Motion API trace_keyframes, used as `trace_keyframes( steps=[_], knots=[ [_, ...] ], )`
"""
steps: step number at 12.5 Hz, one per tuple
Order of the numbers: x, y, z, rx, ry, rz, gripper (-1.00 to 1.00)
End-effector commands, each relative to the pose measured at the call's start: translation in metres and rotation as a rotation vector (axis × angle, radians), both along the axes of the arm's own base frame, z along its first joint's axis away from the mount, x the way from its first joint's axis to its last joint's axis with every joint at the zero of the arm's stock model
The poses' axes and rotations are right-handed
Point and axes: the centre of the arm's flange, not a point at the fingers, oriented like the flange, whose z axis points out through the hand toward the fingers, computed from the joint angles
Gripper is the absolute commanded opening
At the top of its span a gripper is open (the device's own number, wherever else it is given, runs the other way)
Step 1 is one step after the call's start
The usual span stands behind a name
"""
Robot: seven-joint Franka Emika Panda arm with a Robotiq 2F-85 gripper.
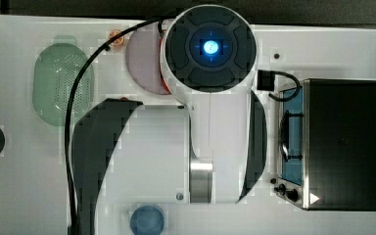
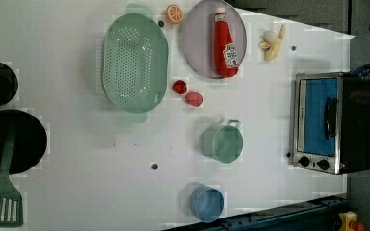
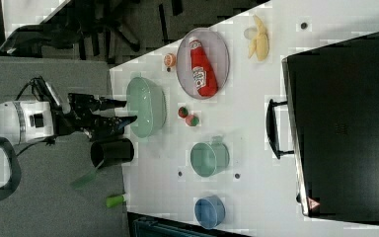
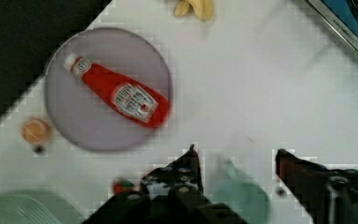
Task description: Flap open oven.
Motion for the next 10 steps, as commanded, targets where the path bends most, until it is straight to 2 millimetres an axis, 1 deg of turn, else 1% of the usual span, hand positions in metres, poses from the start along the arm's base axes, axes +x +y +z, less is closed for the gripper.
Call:
trace_keyframes(
  steps=[1, 3, 5, 6, 10],
  knots=[
    [-0.1208, -0.0275, 0.0855, 0.026, -0.019, 0.003, 0.58],
    [-0.1207, -0.0275, 0.0855, 0.026, -0.019, 0.003, 0.99],
    [-0.1207, -0.0274, 0.0855, 0.026, -0.019, 0.003, 1.00],
    [-0.1207, -0.0274, 0.0855, 0.026, -0.019, 0.003, 0.90],
    [-0.1207, -0.0278, 0.0849, 0.026, -0.018, 0.002, -0.09]
  ],
)
